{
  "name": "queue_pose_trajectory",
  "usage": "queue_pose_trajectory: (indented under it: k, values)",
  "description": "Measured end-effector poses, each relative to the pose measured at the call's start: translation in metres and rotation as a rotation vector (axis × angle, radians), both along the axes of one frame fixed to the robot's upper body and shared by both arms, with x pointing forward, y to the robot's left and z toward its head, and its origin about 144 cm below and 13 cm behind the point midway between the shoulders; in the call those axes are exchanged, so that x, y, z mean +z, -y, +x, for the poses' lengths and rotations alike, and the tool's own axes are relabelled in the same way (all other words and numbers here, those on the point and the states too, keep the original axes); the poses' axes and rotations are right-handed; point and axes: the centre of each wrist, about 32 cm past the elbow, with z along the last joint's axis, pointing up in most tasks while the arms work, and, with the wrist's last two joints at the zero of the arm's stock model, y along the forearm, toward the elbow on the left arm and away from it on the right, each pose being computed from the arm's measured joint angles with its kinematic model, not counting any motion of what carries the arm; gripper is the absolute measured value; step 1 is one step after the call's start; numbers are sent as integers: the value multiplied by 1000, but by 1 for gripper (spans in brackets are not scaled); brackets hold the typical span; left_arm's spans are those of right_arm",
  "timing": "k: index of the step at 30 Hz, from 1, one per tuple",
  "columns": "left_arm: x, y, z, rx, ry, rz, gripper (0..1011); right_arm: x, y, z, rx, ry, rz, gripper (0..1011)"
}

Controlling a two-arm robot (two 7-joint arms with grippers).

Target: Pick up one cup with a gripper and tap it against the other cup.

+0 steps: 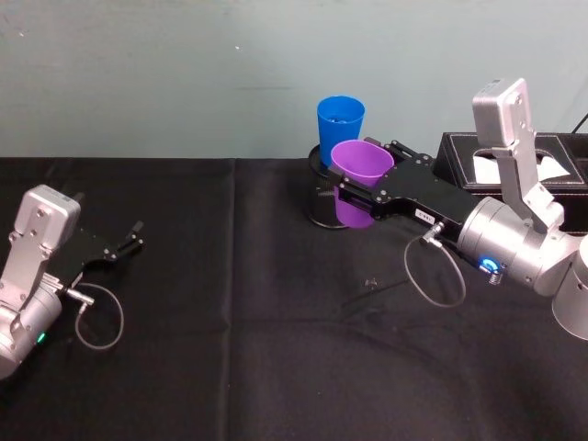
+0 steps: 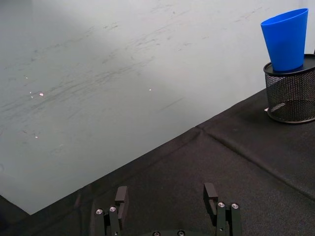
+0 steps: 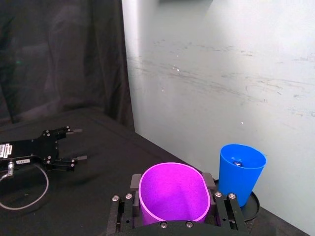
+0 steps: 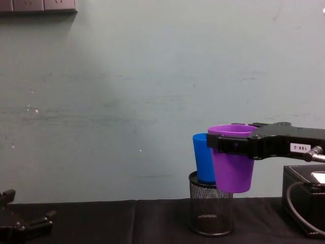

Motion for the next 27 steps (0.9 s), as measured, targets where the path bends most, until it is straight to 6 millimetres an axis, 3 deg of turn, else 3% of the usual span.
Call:
queue_pose_trajectory:
  k: [27]
  values:
    - [0,0,0,0,0,0,1000,0,0,0,0,0,0,739]
